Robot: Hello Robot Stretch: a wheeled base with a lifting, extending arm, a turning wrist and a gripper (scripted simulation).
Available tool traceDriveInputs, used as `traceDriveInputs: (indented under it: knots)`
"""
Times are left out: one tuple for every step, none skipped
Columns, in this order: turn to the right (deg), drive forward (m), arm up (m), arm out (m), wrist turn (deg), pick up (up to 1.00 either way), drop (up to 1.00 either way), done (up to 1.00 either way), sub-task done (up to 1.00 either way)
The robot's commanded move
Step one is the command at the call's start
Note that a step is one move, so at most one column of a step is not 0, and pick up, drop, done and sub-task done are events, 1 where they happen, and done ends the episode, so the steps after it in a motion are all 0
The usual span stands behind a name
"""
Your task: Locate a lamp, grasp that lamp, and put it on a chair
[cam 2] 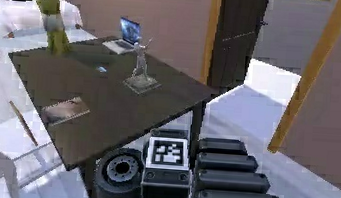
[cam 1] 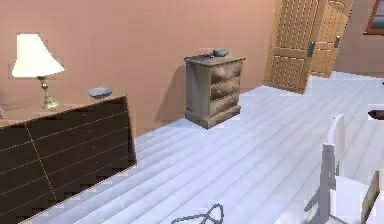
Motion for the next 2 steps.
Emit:
traceDriveInputs:
  knots:
    - [0.0,0.80,0.00,0.00,0.0,0.00,0.00,0.00,0.00]
    - [45.0,0.00,0.00,0.00,0.0,0.00,0.00,0.00,0.00]
